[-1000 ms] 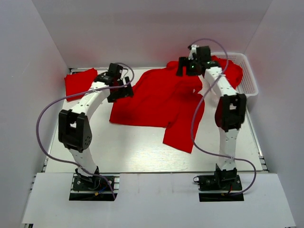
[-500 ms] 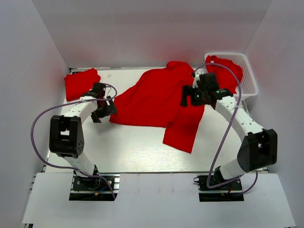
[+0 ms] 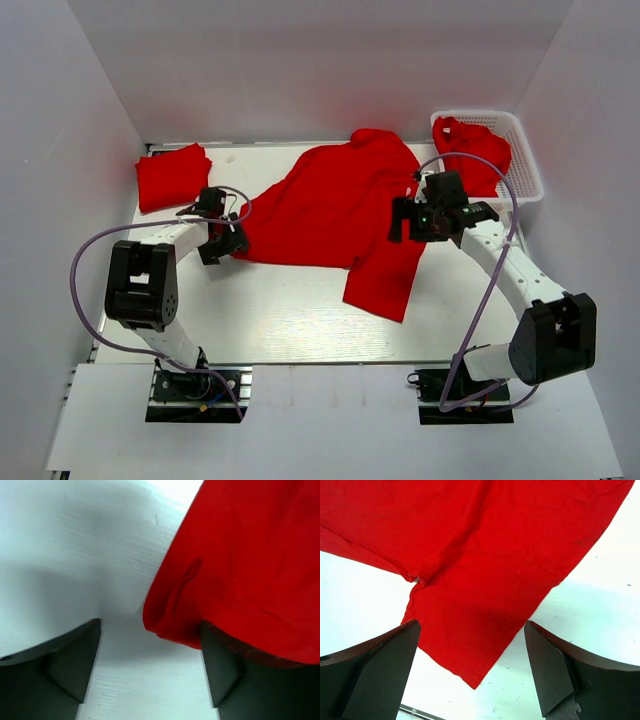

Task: Fold and stack the t-shirts
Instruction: Flatten out the tshirt

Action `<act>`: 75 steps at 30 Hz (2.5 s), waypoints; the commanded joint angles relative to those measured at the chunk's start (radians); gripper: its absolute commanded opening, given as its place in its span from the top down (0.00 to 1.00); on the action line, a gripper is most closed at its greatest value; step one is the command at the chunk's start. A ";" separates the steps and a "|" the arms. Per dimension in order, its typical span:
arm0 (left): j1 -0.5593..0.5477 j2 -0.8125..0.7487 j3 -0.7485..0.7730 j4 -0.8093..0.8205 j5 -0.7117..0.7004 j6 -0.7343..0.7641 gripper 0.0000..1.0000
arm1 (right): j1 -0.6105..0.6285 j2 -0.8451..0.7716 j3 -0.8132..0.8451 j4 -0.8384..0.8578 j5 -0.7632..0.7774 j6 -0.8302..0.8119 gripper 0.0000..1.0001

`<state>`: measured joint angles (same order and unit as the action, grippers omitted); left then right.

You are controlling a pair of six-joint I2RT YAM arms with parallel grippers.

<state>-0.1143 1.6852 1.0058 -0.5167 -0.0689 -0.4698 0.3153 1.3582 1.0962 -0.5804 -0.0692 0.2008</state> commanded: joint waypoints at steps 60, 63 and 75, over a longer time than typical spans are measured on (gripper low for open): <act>-0.021 -0.327 0.097 0.101 0.355 0.045 1.00 | 0.283 -0.318 -0.201 0.152 0.546 0.243 1.00; -0.021 -0.364 0.235 0.118 0.356 0.033 1.00 | 0.283 -0.347 -0.008 0.265 0.714 0.110 1.00; -0.008 -0.239 1.138 -0.161 0.132 0.080 1.00 | 0.281 -0.377 0.504 0.783 0.924 -0.471 1.00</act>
<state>-0.1272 1.4361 1.9797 -0.5713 0.1551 -0.4236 0.5999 0.9874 1.4254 -0.0128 0.8021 -0.0685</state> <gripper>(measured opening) 0.009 0.012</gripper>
